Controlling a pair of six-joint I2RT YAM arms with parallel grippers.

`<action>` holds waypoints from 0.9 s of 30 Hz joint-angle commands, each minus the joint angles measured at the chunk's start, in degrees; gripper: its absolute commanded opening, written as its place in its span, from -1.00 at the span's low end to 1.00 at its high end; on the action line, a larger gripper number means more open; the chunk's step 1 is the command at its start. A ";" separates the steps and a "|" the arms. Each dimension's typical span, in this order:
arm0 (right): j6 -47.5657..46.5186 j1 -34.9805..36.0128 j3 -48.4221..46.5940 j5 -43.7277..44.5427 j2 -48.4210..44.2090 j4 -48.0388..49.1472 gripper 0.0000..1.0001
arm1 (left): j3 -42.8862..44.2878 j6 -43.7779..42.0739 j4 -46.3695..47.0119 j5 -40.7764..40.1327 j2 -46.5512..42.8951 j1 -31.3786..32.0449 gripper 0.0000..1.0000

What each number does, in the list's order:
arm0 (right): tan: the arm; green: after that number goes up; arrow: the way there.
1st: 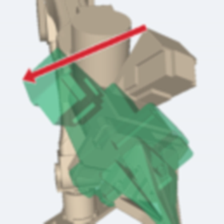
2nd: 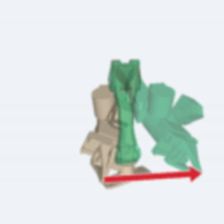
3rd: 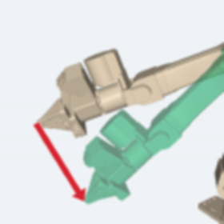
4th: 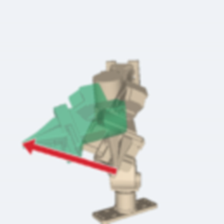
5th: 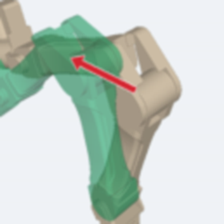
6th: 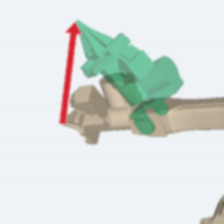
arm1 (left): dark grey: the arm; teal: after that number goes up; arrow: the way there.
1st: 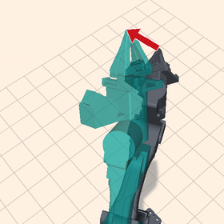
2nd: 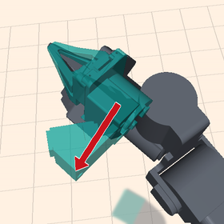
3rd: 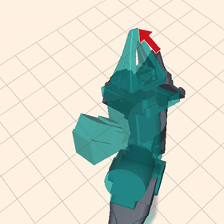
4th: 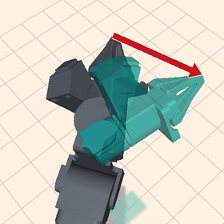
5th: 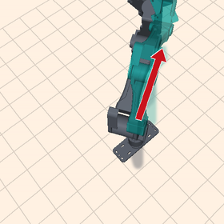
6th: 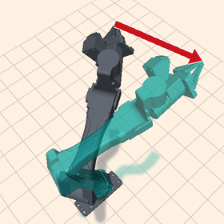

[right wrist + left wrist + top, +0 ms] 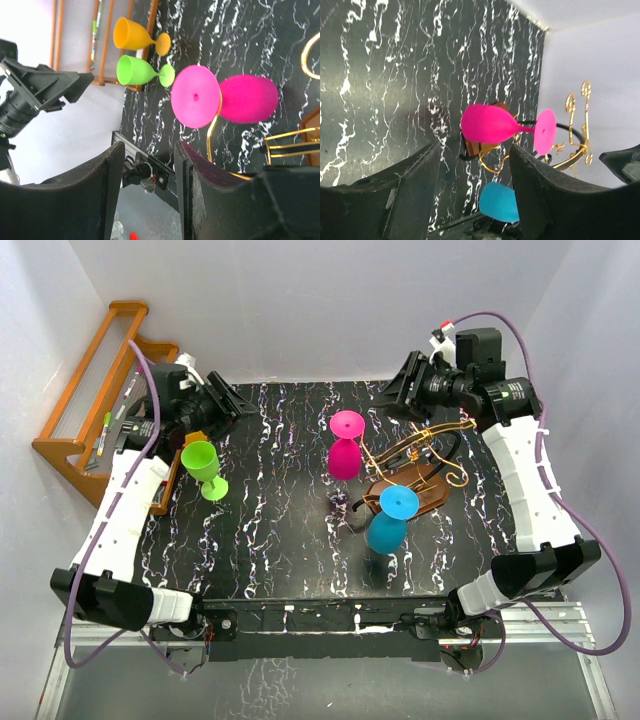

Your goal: Take the wine glass off the wine glass rack

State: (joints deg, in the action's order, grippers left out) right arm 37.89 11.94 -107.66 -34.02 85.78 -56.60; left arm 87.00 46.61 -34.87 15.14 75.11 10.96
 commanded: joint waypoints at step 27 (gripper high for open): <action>-1.52 5.05 3.76 9.89 6.27 5.22 -0.09 | -1.43 -4.25 -6.52 0.51 -2.85 2.83 0.09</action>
State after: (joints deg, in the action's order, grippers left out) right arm 36.12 16.40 -102.48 -24.93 92.33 -56.34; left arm 86.48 43.27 -40.71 15.81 75.02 13.63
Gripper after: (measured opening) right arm 0.459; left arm 0.545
